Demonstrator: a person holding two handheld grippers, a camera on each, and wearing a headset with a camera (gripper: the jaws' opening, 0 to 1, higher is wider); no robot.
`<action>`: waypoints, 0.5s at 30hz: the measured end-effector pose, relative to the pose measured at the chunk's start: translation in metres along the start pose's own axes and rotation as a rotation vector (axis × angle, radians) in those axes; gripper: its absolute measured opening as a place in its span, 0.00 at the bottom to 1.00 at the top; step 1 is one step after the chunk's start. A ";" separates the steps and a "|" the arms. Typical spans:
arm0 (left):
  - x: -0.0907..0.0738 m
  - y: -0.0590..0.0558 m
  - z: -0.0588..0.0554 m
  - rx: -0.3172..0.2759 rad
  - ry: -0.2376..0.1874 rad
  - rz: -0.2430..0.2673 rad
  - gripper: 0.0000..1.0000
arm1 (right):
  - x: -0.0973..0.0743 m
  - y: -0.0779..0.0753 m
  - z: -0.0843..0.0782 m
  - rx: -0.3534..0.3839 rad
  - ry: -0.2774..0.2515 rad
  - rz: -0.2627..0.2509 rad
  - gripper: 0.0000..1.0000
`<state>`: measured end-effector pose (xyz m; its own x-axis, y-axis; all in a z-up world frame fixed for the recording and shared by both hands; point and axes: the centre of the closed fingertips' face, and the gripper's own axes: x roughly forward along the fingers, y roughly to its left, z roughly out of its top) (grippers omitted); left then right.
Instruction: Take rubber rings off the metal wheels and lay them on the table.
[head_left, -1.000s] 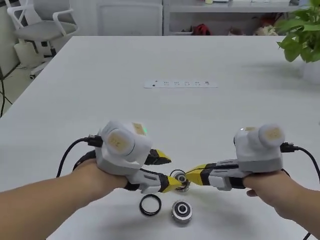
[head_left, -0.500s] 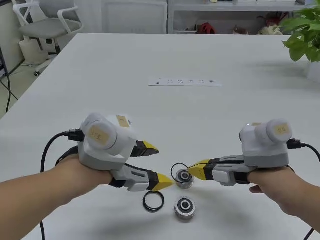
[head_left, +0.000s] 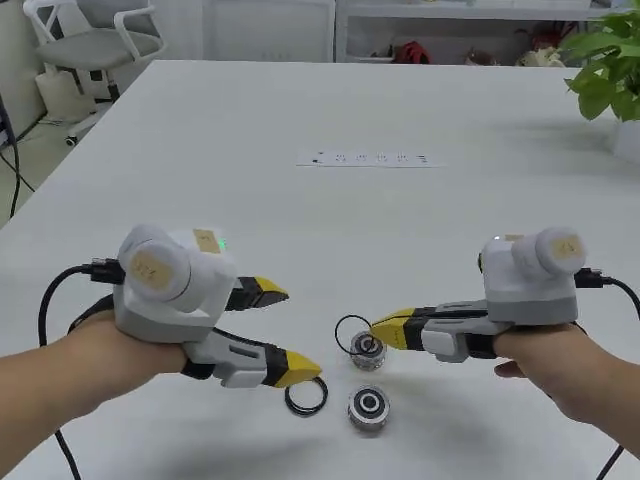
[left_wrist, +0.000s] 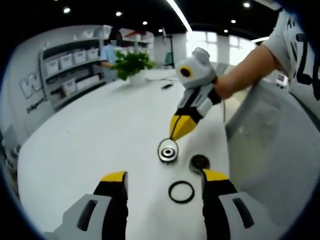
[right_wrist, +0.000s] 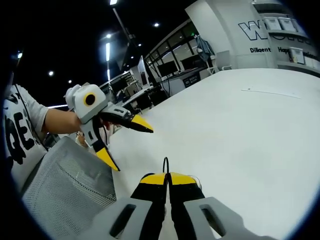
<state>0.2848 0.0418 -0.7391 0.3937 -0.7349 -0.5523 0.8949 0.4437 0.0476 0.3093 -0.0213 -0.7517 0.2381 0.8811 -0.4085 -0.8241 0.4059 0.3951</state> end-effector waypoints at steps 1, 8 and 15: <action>-0.002 -0.001 -0.001 0.003 0.001 0.000 0.62 | 0.001 0.001 0.000 0.000 0.001 0.003 0.00; -0.015 -0.002 -0.006 -0.005 -0.006 0.008 0.66 | 0.008 0.012 0.001 0.004 0.011 0.036 0.00; -0.024 -0.003 -0.013 -0.008 -0.004 0.019 0.68 | 0.020 0.029 -0.006 0.001 0.050 0.087 0.00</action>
<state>0.2697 0.0646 -0.7363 0.4119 -0.7282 -0.5478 0.8855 0.4617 0.0519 0.2873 0.0070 -0.7536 0.1396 0.8999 -0.4131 -0.8403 0.3283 0.4314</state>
